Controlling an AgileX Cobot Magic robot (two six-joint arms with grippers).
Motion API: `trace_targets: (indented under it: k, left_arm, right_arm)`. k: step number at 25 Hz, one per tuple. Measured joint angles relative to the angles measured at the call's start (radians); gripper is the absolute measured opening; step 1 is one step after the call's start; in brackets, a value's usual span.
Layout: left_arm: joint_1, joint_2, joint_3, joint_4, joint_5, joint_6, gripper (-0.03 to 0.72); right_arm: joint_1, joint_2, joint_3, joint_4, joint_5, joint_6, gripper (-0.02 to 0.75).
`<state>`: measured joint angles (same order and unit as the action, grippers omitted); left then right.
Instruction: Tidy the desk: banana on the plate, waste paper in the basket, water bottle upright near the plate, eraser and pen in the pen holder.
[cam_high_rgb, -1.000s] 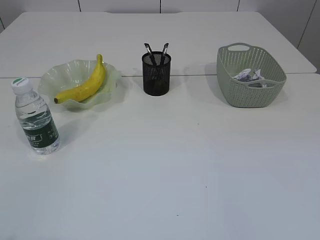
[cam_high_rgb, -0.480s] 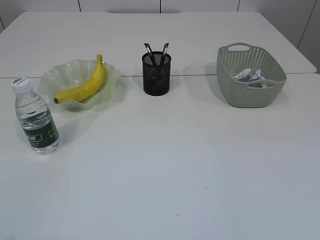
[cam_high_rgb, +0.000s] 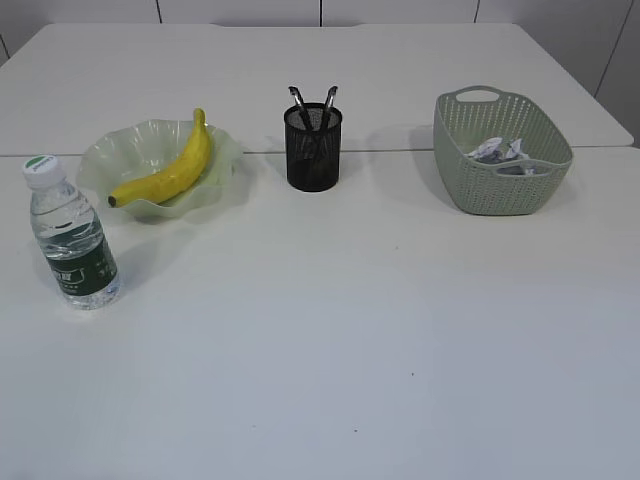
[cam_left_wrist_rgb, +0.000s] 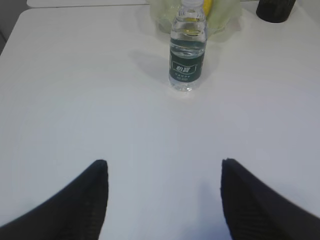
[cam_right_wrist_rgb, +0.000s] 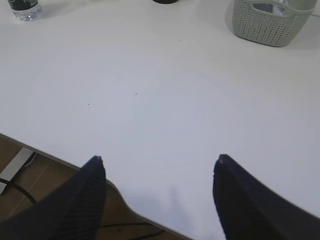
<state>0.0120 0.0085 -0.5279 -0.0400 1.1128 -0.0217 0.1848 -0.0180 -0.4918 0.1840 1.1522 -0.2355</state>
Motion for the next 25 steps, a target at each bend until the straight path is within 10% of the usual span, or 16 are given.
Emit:
trace_targets:
  k: [25]
  left_arm:
    - [0.000,0.000,0.000,-0.050,0.000,0.058,0.470]
  right_arm:
    - [0.000,0.000,0.000,0.021,0.000,0.000,0.501]
